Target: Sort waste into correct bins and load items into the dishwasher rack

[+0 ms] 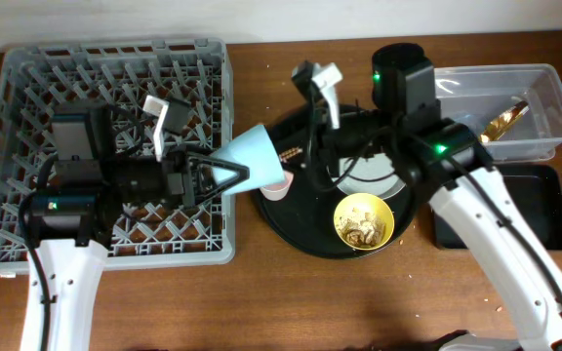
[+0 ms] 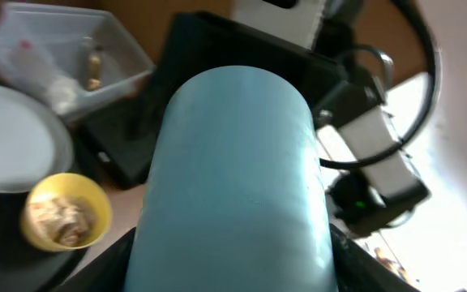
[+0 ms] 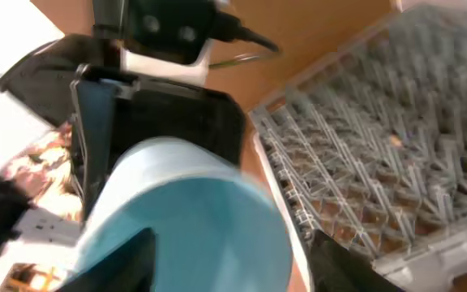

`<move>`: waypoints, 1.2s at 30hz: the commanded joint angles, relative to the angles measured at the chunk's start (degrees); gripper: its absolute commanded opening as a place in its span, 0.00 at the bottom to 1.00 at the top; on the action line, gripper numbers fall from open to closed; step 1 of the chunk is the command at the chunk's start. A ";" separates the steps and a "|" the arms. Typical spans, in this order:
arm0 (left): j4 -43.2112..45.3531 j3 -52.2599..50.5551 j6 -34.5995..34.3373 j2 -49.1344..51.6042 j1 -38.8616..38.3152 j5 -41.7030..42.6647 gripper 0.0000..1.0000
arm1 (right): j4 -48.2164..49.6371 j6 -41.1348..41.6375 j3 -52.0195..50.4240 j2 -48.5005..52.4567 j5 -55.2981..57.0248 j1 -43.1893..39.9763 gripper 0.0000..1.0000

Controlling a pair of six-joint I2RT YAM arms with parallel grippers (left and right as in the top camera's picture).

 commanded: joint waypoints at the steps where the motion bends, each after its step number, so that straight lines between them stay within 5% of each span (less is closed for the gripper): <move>1: -7.78 0.48 1.20 -0.46 2.93 -30.16 0.56 | -8.98 0.20 0.50 -4.46 15.58 -9.31 0.67; 3: -15.65 0.48 1.11 -0.46 6.23 -60.72 0.56 | -24.24 0.11 0.48 -5.53 26.03 -12.74 0.68; 5: -20.15 0.46 -6.97 -0.37 7.54 -84.80 0.56 | -33.62 -2.12 0.31 -5.31 30.49 -11.34 0.69; 10: -19.82 -0.33 -14.78 8.17 11.50 -92.08 0.63 | -37.11 -3.15 0.31 -5.31 30.49 -10.69 0.73; 15: -15.06 -0.33 -15.80 17.90 20.55 -85.33 0.62 | -37.29 -3.15 0.31 -5.20 30.49 -10.69 0.72; 19: -13.38 -0.33 -15.82 23.34 21.49 -74.86 0.84 | -38.01 -3.15 0.31 -5.20 30.47 -10.69 0.73; 21: -14.56 2.54 -15.56 23.34 25.31 -65.72 0.96 | -37.18 -7.50 0.04 -4.90 30.47 -8.87 0.81; 23: -17.66 7.91 -5.60 23.19 25.88 -56.85 0.96 | -31.91 -6.62 -1.49 -1.88 33.53 -2.34 0.73; 25: -21.57 12.31 4.24 21.53 23.85 -51.52 0.96 | -26.99 2.29 -1.57 4.04 49.18 2.23 0.70; 27: -24.37 13.40 12.37 17.05 19.80 -45.88 0.96 | -19.82 3.65 -1.57 12.94 49.44 3.80 0.69; 31: -28.65 13.29 14.67 13.09 9.60 -42.91 0.96 | -9.44 5.31 -1.57 28.81 47.36 5.46 0.54; 33: -28.63 13.11 14.62 13.09 5.88 -43.25 0.96 | -10.21 6.01 -1.38 29.75 48.57 5.11 0.04; 36: -25.92 13.11 12.46 13.16 5.51 -33.51 0.99 | -17.31 5.86 0.52 19.63 40.11 0.76 0.04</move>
